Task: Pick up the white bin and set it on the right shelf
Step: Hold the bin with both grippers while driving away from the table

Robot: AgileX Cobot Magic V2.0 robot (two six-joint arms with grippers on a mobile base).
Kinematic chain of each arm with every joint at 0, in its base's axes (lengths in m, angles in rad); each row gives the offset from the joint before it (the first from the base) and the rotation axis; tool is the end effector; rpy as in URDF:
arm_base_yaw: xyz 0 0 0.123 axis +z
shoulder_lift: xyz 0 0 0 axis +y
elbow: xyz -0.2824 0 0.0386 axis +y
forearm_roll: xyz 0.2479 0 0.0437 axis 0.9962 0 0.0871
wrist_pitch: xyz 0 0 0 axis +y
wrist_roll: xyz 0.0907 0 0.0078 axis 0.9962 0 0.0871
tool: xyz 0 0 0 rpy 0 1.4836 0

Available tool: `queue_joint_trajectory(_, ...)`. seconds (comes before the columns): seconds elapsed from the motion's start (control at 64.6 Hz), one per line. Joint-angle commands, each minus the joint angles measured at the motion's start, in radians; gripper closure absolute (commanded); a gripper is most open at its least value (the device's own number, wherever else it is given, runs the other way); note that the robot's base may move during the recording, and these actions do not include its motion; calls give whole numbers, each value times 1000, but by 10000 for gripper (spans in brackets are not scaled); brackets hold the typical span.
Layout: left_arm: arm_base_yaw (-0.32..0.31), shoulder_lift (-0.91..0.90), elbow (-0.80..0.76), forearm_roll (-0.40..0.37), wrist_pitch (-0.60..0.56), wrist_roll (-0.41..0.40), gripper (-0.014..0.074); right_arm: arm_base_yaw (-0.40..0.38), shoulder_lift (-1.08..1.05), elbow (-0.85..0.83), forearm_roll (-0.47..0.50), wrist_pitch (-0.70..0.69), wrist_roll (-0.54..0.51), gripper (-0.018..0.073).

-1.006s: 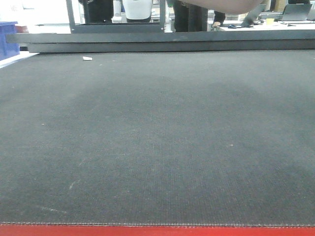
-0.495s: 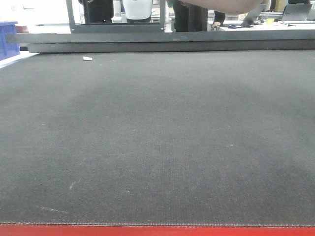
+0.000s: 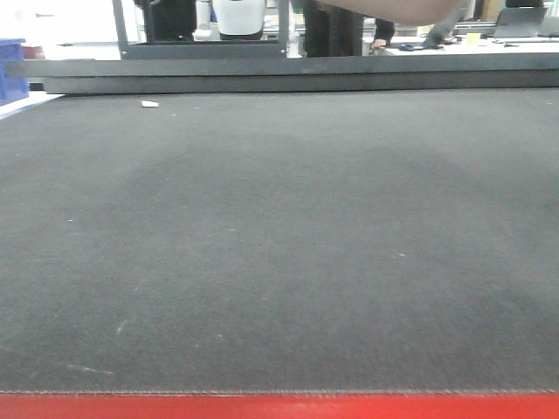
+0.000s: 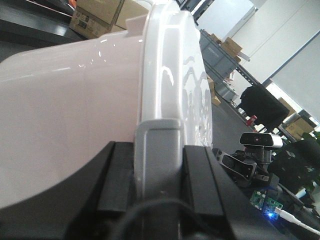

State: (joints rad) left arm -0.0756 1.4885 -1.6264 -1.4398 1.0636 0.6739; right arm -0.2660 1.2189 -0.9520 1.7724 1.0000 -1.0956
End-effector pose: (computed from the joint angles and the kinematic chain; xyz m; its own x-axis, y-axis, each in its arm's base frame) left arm 0.2933 -0.1014 0.4847 -0.5374 -0.2549 -0.8039 0.7242 0.3489 -0.5948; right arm 0.2519 0.0092 0.3845 -0.3967 0.5436 -0.7397 -0.5168 0.5337 0.6694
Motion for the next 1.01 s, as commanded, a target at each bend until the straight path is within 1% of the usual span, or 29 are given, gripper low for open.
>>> queue_joint_trajectory(0.0,-51,-45,-30,-151,240,-19,715,31,-43,-50,121,215,-31,503)
queue_joint_trajectory(0.433,-51,-45,-30,-151,240,-19,715,31,-42,-50,121,65,-31,503)
queue_joint_trajectory(0.712,-51,-45,-30,-151,240,-19,715,31,-42,-50,121,16,-31,503)
queue_joint_trajectory(0.99,-51,-45,-30,-151,240,-19,715,31,-42,-50,121,-5,-31,503)
